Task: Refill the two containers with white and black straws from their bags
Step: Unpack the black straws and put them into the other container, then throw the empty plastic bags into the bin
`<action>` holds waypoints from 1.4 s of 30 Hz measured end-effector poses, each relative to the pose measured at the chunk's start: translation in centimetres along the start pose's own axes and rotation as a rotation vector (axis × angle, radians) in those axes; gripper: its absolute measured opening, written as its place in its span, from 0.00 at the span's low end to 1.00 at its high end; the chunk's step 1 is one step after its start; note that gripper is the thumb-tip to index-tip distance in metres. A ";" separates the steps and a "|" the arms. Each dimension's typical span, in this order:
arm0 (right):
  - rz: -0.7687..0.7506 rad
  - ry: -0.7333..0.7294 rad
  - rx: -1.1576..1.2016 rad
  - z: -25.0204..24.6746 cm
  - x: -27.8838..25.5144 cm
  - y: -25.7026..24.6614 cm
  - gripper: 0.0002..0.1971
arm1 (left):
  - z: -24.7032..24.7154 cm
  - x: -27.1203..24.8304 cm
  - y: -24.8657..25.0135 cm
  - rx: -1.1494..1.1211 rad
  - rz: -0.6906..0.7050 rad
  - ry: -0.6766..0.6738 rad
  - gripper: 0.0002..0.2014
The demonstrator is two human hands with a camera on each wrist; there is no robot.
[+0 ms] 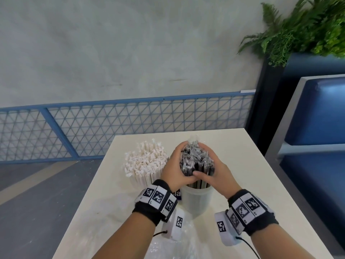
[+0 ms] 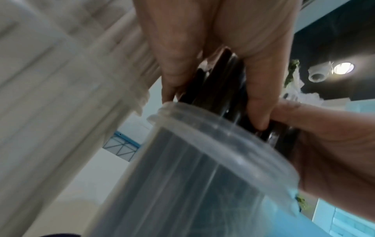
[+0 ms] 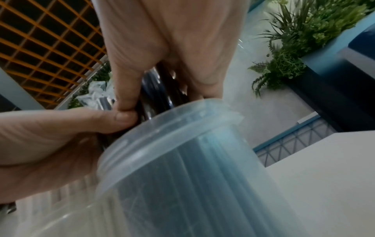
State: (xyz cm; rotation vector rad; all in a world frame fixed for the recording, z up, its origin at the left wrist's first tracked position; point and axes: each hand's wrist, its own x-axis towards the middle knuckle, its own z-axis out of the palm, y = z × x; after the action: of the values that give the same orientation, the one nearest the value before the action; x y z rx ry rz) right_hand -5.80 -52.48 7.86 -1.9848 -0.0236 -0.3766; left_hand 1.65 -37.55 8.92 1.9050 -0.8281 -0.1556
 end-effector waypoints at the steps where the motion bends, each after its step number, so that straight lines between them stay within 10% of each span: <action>1: -0.007 0.005 0.012 -0.1 0.0 -0.2 0.43 | -0.1 0.1 0.1 0.016 0.011 -0.001 0.50; 7: -0.231 0.391 -0.274 1.5 -1.4 -2.1 0.39 | -0.3 -3.4 0.9 0.145 0.039 -0.061 0.56; 12: -0.442 0.594 -0.250 5.9 -4.7 -2.6 0.14 | -1.0 -10.9 -3.1 0.286 0.029 0.296 0.18; 15: -0.400 0.348 -0.202 9.7 -6.1 -1.0 0.06 | -2.2 -14.1 -6.5 0.530 -0.192 0.312 0.14; 20: -0.145 -0.274 -0.467 15.3 -6.7 2.2 0.21 | -3.9 -18.1 -9.9 0.804 -0.850 -0.123 0.40; 25: 0.125 -0.724 -0.777 18.9 -6.8 2.8 0.37 | -3.5 -19.8 -11.3 0.750 -0.975 -0.325 0.46; 32: 0.184 -0.728 -0.787 21.3 -7.2 3.2 0.25 | -3.5 -22.0 -12.3 0.721 -0.939 -0.333 0.43; 37: 0.170 -0.566 -0.464 21.0 -7.3 3.0 0.08 | -5.1 -23.5 -12.0 0.780 -0.956 0.095 0.55; 42: 0.156 -0.370 -0.138 20.4 -7.1 0.6 0.14 | -8.1 -23.5 -10.9 -0.165 -0.955 0.536 0.62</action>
State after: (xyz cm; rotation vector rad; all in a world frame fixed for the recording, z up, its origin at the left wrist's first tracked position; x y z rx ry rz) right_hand -7.28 -33.59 -2.47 -2.1525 -0.0788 0.0951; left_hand -7.31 -14.39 -2.06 1.9034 0.4732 -0.2596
